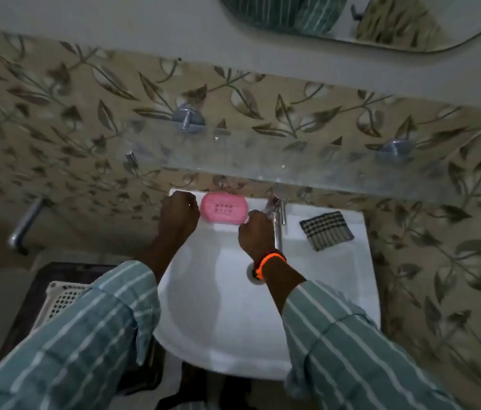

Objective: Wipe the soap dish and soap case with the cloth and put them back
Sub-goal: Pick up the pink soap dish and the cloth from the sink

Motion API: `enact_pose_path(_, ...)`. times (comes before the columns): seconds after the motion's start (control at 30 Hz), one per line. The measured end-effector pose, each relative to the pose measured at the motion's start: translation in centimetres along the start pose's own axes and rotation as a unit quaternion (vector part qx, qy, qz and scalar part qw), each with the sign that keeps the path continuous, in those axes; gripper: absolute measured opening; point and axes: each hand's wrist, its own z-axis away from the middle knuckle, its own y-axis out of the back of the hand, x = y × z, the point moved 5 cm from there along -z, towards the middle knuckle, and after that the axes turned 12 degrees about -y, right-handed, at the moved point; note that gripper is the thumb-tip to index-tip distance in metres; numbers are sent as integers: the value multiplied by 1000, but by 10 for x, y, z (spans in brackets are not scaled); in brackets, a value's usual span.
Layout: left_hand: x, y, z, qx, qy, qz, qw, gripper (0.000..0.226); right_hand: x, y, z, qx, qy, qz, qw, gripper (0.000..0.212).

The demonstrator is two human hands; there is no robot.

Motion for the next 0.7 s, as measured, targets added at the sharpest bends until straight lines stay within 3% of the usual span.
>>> enact_pose_path(0.17, -9, -19, -11, -60, 9, -8, 998, 26, -5, -17, -25, 4, -84, -83, 993, 20)
enact_pose_path(0.33, -18, -35, -9, -64, 20, 54, 996, 32, -1, -20, -33, 8, -118, -91, 989, 26)
enact_pose_path(0.5, -41, -44, -16, -56, 155, 194, 967, 27, 8, -24, -43, -67, -184, -98, 976, 33)
enact_pose_path(0.57, -47, -45, -17, -44, 197, 245, 948, 21, 6, -20, -41, -63, -180, -132, 973, 28)
enact_pose_path(0.63, -50, -44, -16, -40, 221, 286, 932, 19, 6, -17, -35, -32, -159, -62, 985, 27)
enact_pose_path(0.7, -50, -42, -14, -36, 238, 314, 918, 22, 7, -21, -42, -83, -189, -164, 965, 30)
